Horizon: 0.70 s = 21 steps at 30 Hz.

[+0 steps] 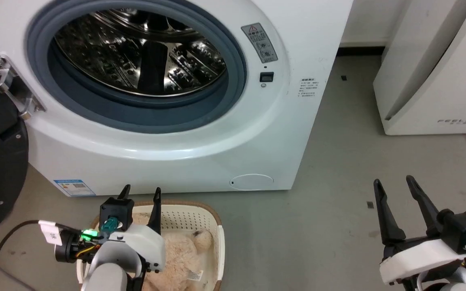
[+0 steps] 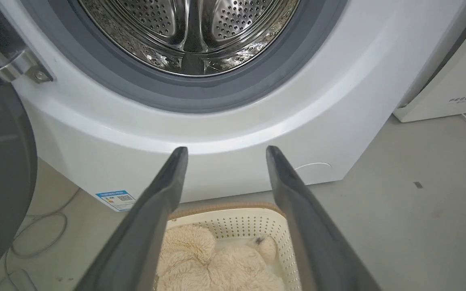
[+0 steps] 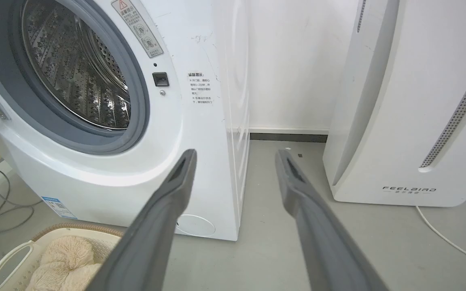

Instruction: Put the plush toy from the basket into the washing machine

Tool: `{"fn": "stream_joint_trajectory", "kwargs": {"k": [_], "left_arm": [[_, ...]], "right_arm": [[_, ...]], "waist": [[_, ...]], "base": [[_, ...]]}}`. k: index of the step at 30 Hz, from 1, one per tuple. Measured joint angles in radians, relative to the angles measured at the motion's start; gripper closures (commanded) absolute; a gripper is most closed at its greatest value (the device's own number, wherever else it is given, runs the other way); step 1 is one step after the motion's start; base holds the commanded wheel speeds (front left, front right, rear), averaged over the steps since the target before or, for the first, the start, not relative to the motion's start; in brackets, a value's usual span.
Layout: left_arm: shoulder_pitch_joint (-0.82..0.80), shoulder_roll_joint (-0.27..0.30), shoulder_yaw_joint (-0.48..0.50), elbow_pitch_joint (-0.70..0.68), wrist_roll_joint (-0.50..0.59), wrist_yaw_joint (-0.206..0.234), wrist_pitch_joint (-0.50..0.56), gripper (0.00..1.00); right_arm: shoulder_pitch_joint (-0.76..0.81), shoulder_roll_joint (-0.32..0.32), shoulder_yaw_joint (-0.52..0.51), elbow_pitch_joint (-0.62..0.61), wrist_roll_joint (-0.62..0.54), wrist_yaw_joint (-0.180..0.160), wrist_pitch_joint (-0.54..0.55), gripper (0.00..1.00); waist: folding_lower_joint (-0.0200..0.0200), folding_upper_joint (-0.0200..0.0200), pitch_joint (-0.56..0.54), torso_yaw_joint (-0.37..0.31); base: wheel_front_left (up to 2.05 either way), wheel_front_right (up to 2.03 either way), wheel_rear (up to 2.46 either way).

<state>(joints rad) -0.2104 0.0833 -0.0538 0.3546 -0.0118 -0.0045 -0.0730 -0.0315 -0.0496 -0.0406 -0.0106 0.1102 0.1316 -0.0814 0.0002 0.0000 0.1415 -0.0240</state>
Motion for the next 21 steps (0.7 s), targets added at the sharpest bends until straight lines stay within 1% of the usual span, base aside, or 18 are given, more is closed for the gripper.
{"fn": "stream_joint_trajectory", "kwargs": {"k": [8, 14, 21], "left_arm": [[-0.081, 0.03, -0.029, 0.127, 0.001, -0.023, 0.018, 0.0], [-0.131, 0.047, -0.061, 0.202, 0.009, -0.042, 0.069, 0.0], [-0.188, 0.076, -0.109, 0.278, 0.013, -0.052, 0.145, 0.0]], "right_arm": [[-0.027, 0.0, 0.002, 0.0, 0.034, 0.0, -0.017, 0.0], [-0.044, 0.0, -0.002, 0.0, 0.05, 0.0, -0.028, 0.0], [-0.076, 0.0, -0.003, -0.001, 0.08, 0.0, -0.044, 0.0]], "waist": [[0.0, 0.0, 0.065, -0.022], [0.0, 0.0, 0.117, -0.04], [0.0, 0.0, 0.184, -0.059]], "base": [[0.0, 0.0, 0.0], [0.0, 0.0, 0.0], [0.0, 0.0, 0.0]]}}
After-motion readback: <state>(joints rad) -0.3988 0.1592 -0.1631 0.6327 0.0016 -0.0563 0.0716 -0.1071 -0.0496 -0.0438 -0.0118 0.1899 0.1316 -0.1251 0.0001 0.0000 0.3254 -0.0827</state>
